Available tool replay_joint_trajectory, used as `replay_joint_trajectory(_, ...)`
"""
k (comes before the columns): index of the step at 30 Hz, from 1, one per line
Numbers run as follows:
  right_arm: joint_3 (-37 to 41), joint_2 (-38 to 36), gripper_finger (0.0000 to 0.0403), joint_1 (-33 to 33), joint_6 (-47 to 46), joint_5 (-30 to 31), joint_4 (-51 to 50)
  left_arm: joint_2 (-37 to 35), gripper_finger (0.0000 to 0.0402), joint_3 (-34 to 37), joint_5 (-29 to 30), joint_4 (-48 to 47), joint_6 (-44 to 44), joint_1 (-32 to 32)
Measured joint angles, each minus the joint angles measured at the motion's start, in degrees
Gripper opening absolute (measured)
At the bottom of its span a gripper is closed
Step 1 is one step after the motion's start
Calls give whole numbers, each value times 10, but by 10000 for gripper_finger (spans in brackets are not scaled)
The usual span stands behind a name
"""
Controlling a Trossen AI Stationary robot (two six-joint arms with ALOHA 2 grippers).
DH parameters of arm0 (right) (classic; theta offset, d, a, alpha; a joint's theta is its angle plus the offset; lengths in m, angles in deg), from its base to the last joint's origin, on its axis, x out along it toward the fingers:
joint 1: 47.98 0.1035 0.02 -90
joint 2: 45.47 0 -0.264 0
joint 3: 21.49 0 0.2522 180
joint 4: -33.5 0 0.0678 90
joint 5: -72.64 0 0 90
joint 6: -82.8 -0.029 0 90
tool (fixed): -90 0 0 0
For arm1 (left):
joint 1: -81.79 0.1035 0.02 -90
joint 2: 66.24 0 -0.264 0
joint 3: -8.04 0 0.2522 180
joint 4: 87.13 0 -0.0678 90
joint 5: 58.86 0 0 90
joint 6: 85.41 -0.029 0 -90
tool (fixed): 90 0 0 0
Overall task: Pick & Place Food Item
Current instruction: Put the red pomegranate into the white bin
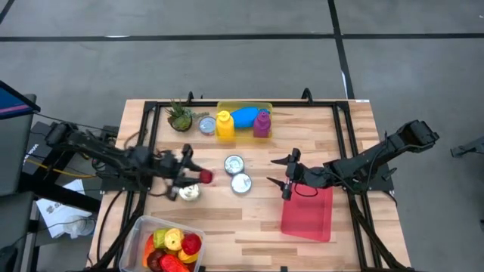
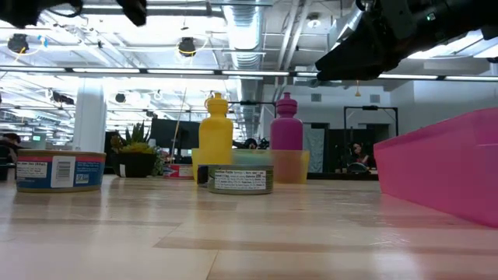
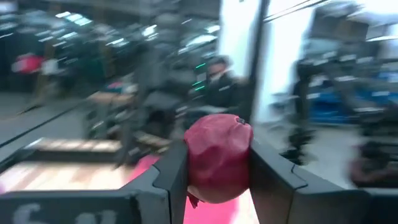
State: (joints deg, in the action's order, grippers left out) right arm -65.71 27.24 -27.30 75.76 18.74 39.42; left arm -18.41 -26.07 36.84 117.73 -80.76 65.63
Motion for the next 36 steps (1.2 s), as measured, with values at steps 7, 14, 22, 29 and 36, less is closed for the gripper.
replay_joint_trajectory(7, 0, 0, 291, -9, 0, 0, 0, -131, 123, 26, -205, -88, 40, -17)
replay_joint_trajectory(14, 0, 0, 291, -15, -15, 0, 1, -147, 123, 26, -308, -202, 52, -74)
replay_joint_trajectory(22, 0, 0, 291, -17, -30, 0, 22, -133, 122, 26, -311, -298, 56, -162)
replay_joint_trajectory(29, 0, 0, 291, -17, -30, -1, 55, -133, 122, 26, -307, -372, 82, -230)
replay_joint_trajectory(36, 0, 0, 291, -17, -31, -2, 66, -125, 122, 26, -263, -412, 98, -280)
